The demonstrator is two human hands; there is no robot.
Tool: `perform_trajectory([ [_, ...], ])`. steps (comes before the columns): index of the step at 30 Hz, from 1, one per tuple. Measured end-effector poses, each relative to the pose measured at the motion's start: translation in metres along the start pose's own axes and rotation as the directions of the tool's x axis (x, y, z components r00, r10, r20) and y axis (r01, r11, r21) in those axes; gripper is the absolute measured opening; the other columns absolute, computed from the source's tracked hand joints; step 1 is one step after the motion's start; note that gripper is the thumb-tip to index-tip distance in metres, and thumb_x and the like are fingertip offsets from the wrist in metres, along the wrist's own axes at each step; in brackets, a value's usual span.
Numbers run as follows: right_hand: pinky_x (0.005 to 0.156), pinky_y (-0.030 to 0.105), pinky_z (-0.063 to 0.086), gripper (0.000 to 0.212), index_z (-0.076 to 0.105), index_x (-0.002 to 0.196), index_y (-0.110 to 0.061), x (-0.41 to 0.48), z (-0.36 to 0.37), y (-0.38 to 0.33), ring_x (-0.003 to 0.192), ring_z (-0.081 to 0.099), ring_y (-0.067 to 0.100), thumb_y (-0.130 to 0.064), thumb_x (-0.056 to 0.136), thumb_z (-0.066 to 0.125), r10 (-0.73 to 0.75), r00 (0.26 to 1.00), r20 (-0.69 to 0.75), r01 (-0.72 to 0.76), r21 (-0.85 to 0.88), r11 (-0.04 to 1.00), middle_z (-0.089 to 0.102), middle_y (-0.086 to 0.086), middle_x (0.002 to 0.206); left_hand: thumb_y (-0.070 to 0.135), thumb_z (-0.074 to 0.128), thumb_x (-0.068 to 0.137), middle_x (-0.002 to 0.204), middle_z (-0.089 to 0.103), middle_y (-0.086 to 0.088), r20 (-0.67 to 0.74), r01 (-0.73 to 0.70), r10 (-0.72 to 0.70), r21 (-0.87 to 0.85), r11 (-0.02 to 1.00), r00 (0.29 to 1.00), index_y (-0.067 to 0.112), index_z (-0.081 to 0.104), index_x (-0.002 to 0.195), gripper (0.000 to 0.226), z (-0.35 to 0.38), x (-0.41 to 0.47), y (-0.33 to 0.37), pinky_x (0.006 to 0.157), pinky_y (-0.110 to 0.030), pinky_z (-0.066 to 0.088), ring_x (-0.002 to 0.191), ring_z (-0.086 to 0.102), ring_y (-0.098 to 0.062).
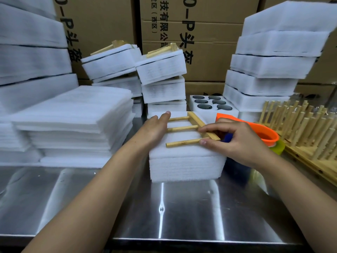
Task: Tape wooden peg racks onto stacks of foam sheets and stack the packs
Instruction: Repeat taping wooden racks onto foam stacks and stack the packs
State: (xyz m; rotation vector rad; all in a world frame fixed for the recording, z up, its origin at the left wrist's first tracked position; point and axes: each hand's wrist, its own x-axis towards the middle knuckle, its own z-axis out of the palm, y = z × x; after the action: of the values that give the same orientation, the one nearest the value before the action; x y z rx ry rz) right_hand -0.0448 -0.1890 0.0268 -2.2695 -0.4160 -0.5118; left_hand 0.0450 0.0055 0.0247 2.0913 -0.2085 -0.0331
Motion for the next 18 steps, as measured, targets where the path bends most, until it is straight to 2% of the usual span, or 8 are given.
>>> perform_trajectory([
  [7, 0.064, 0.023, 0.039, 0.016, 0.070, 0.085, -0.035, 0.0019, 0.0048, 0.0026, 0.070, 0.050, 0.011, -0.035, 0.071, 0.078, -0.018, 0.997, -0.080, 0.016, -0.027, 0.999, 0.063, 0.007, 0.081, 0.058, 0.028, 0.094, 0.154, 0.028, 0.004, -0.012, 0.016, -0.016, 0.004, 1.000, 1.000, 0.023, 0.033, 0.147, 0.064, 0.0008, 0.0053, -0.0034, 0.104, -0.030, 0.022, 0.140, 0.028, -0.015],
  [11, 0.064, 0.018, 0.039, 0.018, 0.070, 0.089, -0.033, 0.0016, 0.0033, 0.0038, 0.073, 0.051, 0.009, -0.033, 0.073, 0.078, -0.036, 0.997, -0.069, 0.033, -0.052, 0.998, 0.064, 0.003, 0.083, 0.059, 0.030, 0.093, 0.153, 0.031, 0.003, -0.012, 0.003, -0.003, 0.021, 1.000, 1.000, 0.022, 0.035, 0.146, 0.064, 0.0019, 0.0083, -0.0059, 0.095, -0.027, 0.023, 0.138, 0.031, -0.016],
  [13, 0.065, 0.018, 0.039, 0.018, 0.070, 0.089, -0.032, 0.0018, 0.0043, 0.0034, 0.072, 0.051, 0.009, -0.035, 0.073, 0.077, -0.050, 0.996, -0.074, 0.047, -0.049, 0.998, 0.063, 0.005, 0.082, 0.058, 0.033, 0.093, 0.153, 0.032, 0.002, -0.012, 0.000, 0.000, 0.024, 1.000, 1.000, 0.020, 0.036, 0.145, 0.065, 0.0022, 0.0095, -0.0076, 0.096, -0.027, 0.024, 0.137, 0.032, -0.016],
  [16, 0.068, 0.027, 0.041, 0.027, 0.069, 0.093, -0.032, 0.0003, 0.0043, 0.0014, 0.069, 0.050, 0.010, -0.051, 0.074, 0.067, -0.095, 0.991, -0.093, 0.089, -0.069, 0.994, 0.061, 0.005, 0.076, 0.056, 0.038, 0.092, 0.152, 0.033, 0.002, -0.017, -0.011, 0.012, 0.036, 0.999, 1.000, 0.017, 0.039, 0.143, 0.065, 0.0023, 0.0102, -0.0095, 0.092, -0.023, 0.024, 0.136, 0.033, -0.016],
  [18, 0.070, 0.028, 0.043, 0.024, 0.066, 0.098, -0.037, 0.0005, -0.0007, 0.0015, 0.070, 0.052, 0.009, -0.053, 0.081, 0.062, -0.101, 0.980, -0.171, 0.093, -0.055, 0.994, 0.060, 0.001, 0.073, 0.056, 0.038, 0.092, 0.153, 0.029, 0.004, -0.012, -0.011, 0.011, 0.027, 1.000, 1.000, 0.019, 0.037, 0.144, 0.064, 0.0026, 0.0097, -0.0091, 0.091, -0.023, 0.022, 0.137, 0.030, -0.015],
])
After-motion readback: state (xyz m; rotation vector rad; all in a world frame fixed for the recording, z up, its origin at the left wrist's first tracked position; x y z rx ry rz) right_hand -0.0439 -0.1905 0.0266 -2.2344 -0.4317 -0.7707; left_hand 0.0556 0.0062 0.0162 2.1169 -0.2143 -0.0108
